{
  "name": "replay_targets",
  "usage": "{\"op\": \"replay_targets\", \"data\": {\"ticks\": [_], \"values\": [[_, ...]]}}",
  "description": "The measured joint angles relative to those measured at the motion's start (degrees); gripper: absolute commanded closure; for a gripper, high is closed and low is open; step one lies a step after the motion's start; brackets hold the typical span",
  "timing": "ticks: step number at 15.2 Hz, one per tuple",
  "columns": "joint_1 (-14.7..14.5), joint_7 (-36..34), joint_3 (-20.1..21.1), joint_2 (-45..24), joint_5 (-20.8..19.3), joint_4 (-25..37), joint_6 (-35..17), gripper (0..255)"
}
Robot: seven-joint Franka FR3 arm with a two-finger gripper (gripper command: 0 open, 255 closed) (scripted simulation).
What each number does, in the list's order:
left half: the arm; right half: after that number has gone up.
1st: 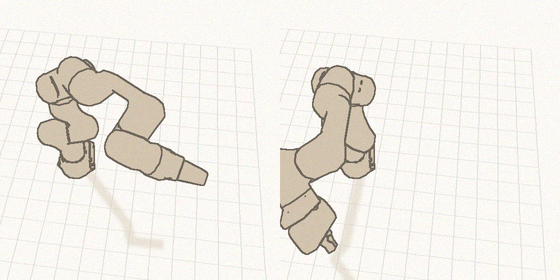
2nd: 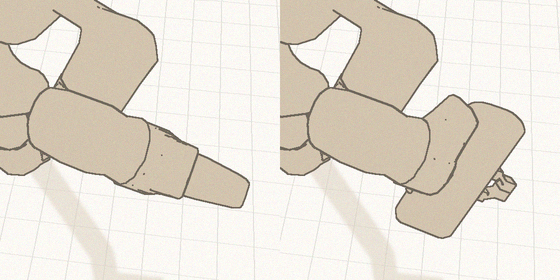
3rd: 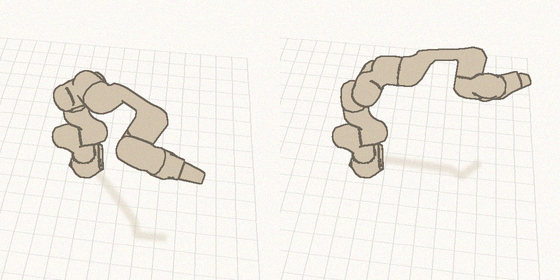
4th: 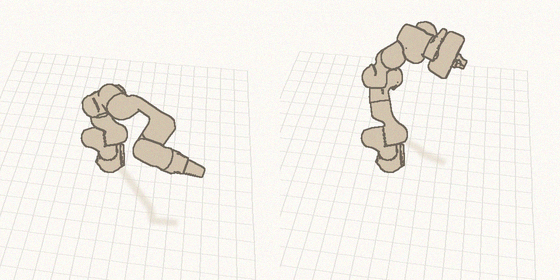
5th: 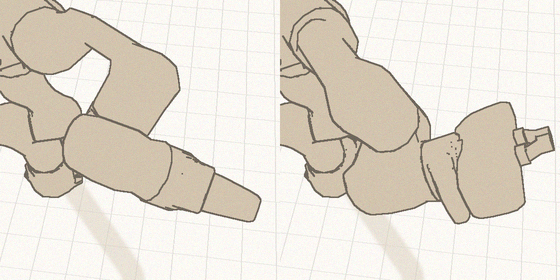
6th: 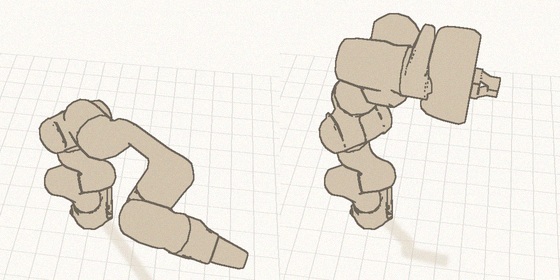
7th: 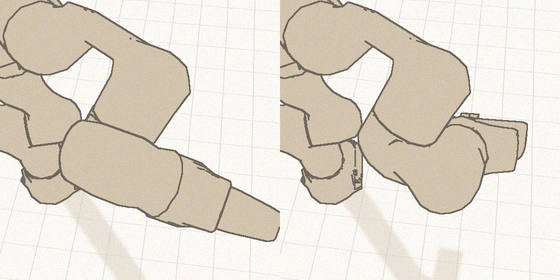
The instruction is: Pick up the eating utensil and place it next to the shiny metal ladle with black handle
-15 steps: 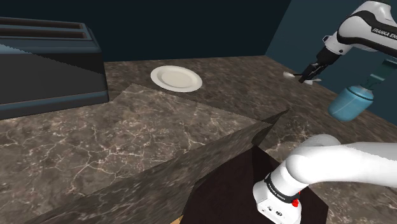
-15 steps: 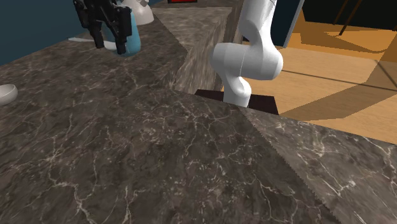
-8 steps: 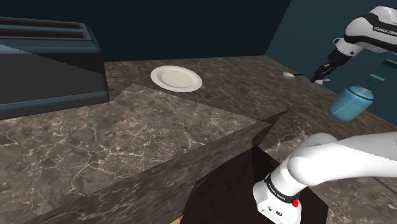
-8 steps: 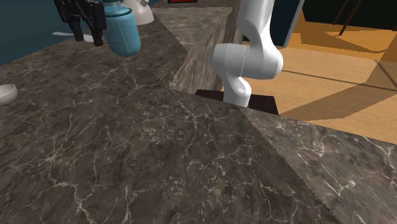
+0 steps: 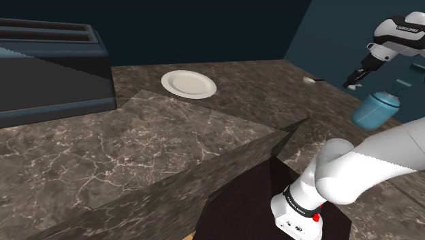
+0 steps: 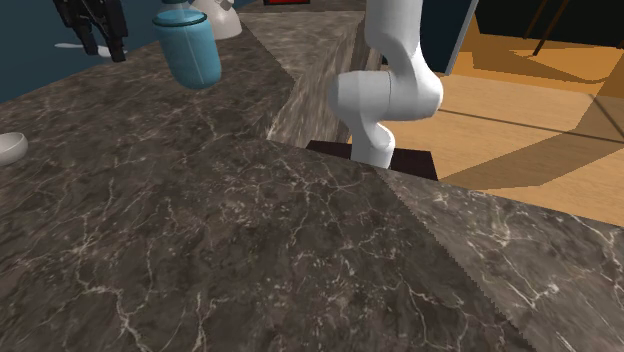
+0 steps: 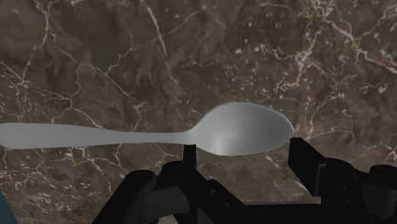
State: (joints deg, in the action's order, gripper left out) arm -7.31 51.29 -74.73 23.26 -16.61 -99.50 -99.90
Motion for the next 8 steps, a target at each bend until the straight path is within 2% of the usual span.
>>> {"op": "replay_targets", "data": {"ticks": [1,2,4,5,6,7,8], "values": [[-3.57,1.40,-4.52,-0.86,0.65,2.05,0.14,255],[-9.11,2.63,-10.67,-1.54,1.11,5.07,0.60,255],[-17.89,3.66,-19.27,0.02,-0.27,10.29,2.04,255],[-23.29,3.40,-23.56,1.81,-1.84,13.83,3.23,255],[-28.68,3.27,-27.50,4.27,-3.96,17.96,4.75,255],[-32.50,3.30,-29.96,6.22,-5.61,21.77,6.44,255],[-34.86,3.77,-31.66,7.91,-6.95,24.35,7.28,255]]}}
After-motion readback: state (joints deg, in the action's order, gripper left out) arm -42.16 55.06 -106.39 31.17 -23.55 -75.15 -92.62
